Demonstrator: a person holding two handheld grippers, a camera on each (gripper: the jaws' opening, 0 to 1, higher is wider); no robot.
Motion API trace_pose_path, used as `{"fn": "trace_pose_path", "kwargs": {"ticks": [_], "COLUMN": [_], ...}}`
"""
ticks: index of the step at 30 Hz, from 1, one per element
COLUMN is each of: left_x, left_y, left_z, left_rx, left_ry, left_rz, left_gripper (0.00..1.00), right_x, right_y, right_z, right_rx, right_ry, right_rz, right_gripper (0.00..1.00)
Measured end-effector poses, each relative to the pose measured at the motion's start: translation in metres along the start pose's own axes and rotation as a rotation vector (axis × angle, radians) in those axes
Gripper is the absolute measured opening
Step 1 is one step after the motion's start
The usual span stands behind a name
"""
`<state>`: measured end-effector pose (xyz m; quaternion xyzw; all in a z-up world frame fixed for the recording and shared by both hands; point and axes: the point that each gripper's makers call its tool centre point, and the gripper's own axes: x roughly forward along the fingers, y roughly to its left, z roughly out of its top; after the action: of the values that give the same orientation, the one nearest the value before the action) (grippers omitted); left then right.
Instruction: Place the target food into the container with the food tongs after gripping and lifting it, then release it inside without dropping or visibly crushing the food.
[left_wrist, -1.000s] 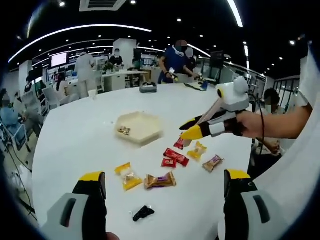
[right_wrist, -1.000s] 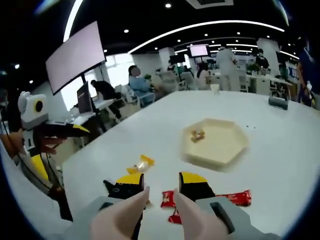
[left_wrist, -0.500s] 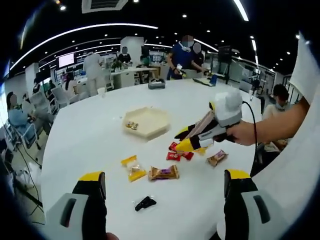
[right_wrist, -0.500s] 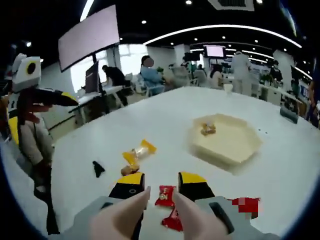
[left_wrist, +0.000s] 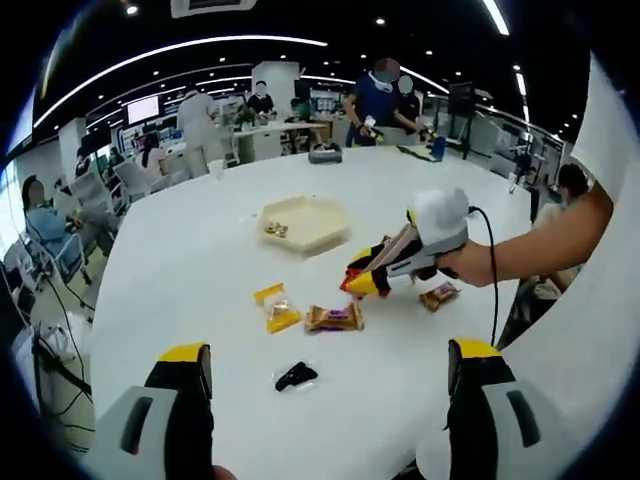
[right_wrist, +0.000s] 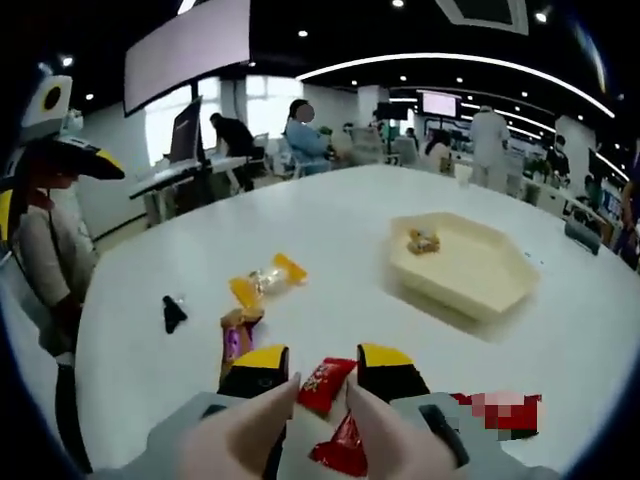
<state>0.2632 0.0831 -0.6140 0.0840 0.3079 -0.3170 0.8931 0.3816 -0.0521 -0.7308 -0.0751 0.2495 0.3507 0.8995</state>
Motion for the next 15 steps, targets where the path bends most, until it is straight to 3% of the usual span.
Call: {"fn": "trace_pose_path", "kwargs": {"ticks": [7, 10, 15], "left_x": [-0.007, -0.008, -0.011], "left_y": [0.008, 0.010, 0.013], "left_z": [0.002, 0.000, 0.002], "left_rx": [0.001, -0.003, -0.002], "left_ry": [-0.008, -0.006, -0.012], "left_rz": [0.017, 0.017, 0.021], "left_gripper": [0.99, 0.99, 0.98], "right_x": [0.002, 0.004, 0.002], "right_y": [-0.004, -0.002, -0.001], "right_z": [0.002, 0.002, 0.002], "right_rx": [0.054, 0.027, 0.065], "right_ry": [0.012, 0.021, 0.025], "right_rz": [-0.022, -0.013, -0.007], "right_gripper": [0.18, 0.17, 0.17]}}
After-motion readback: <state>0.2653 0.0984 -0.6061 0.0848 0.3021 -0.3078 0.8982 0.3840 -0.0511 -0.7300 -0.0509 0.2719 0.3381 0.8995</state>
